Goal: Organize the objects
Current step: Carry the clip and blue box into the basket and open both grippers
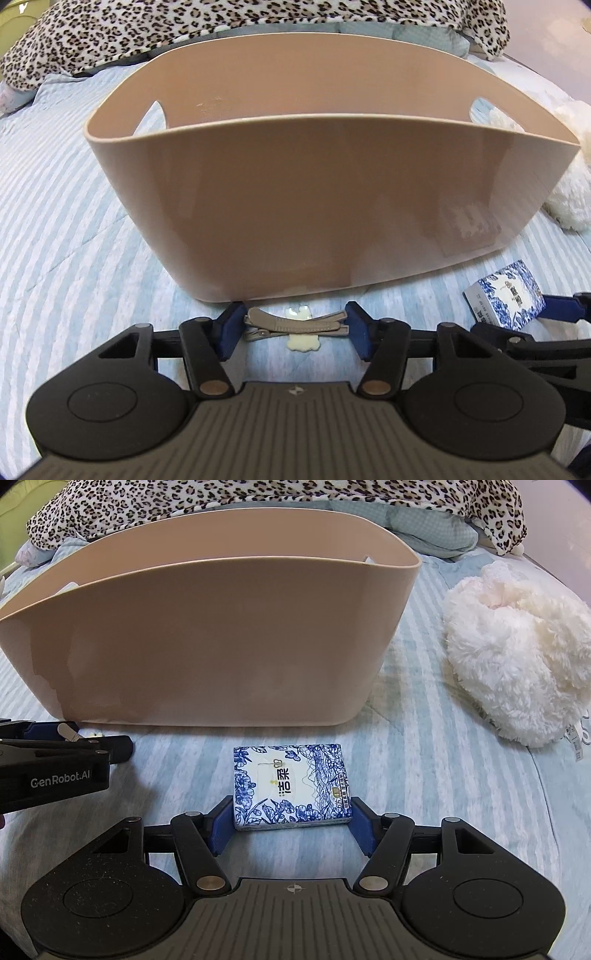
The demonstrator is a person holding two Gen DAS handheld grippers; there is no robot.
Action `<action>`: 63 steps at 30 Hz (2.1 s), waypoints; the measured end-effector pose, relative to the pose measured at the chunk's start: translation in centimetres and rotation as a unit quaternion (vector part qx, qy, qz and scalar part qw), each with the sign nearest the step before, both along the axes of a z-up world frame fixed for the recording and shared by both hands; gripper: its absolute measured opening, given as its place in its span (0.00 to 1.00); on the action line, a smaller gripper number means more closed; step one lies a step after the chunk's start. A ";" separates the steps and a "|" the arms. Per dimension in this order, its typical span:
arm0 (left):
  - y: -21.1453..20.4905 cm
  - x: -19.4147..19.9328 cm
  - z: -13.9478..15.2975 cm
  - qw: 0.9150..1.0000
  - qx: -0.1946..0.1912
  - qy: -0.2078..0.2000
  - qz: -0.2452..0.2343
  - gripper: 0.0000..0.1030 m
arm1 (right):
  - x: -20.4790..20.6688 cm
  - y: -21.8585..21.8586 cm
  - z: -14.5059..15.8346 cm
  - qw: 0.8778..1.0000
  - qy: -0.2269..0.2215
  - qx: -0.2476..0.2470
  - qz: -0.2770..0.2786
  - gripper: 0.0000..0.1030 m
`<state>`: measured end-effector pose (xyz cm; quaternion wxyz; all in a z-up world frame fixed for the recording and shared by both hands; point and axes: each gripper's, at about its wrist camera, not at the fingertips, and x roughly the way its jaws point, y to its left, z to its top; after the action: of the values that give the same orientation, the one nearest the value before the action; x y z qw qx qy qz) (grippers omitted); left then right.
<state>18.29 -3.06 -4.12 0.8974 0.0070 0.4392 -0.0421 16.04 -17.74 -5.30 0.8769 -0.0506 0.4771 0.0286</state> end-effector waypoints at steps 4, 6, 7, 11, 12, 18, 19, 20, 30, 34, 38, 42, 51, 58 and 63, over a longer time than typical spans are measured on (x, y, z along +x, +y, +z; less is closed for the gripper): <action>-0.1 -0.6 0.2 1.000 0.007 -0.004 -0.013 0.58 | -0.1 0.0 0.2 1.000 0.001 0.002 0.001 0.59; -0.1 -0.7 0.2 1.000 0.006 -0.002 -0.017 0.58 | -0.1 0.0 0.3 1.000 0.002 0.005 0.002 0.59; 0.0 -0.7 0.3 1.000 0.005 -0.002 -0.019 0.58 | -0.2 0.0 0.4 1.000 0.003 0.007 0.003 0.59; 0.6 -1.2 0.7 1.000 -0.005 0.001 -0.029 0.58 | -0.9 0.3 1.2 1.000 0.001 0.017 0.010 0.59; 0.7 -1.5 0.8 1.000 -0.003 -0.001 -0.031 0.58 | -1.1 0.5 1.4 1.000 -0.002 0.017 0.013 0.59; 1.2 -3.3 2.1 0.998 0.012 -0.035 -0.049 0.58 | -2.7 1.1 3.2 0.999 -0.030 0.016 0.021 0.59; 1.3 -3.7 2.5 0.998 0.016 -0.042 -0.052 0.58 | -3.0 1.1 3.6 0.999 -0.036 0.017 0.022 0.58; 1.3 -4.1 2.9 0.997 0.020 -0.051 -0.055 0.58 | -3.2 1.2 4.0 0.999 -0.042 0.018 0.022 0.58; 2.1 -6.1 8.1 0.990 0.002 -0.133 -0.054 0.58 | -5.2 0.4 8.8 0.992 -0.120 0.030 0.014 0.58; 2.1 -5.9 10.3 0.986 -0.007 -0.159 -0.055 0.58 | -4.9 -0.1 10.5 0.989 -0.142 0.039 0.010 0.58; 2.0 -4.6 11.9 0.983 -0.007 -0.175 -0.051 0.58 | -3.7 -0.3 11.9 0.986 -0.160 0.040 0.010 0.58; 2.1 -2.8 12.8 0.982 -0.002 -0.186 -0.038 0.58 | -2.0 -0.5 12.9 0.983 -0.175 0.046 0.008 0.58; 1.9 2.6 12.9 0.985 0.022 -0.172 -0.019 0.58 | 2.7 -0.1 13.0 0.981 -0.187 0.044 0.007 0.58; 1.0 6.3 9.8 0.992 0.036 -0.117 -0.011 0.58 | 6.4 0.9 10.3 0.988 -0.154 0.027 0.014 0.58; 0.6 7.5 7.3 0.996 0.050 -0.079 -0.014 0.58 | 7.9 1.7 7.7 0.992 -0.125 0.004 0.022 0.58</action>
<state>25.82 -2.45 3.14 0.9270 0.0614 0.3686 -0.0317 23.98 -16.03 2.37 0.9290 -0.0604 0.3625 0.0431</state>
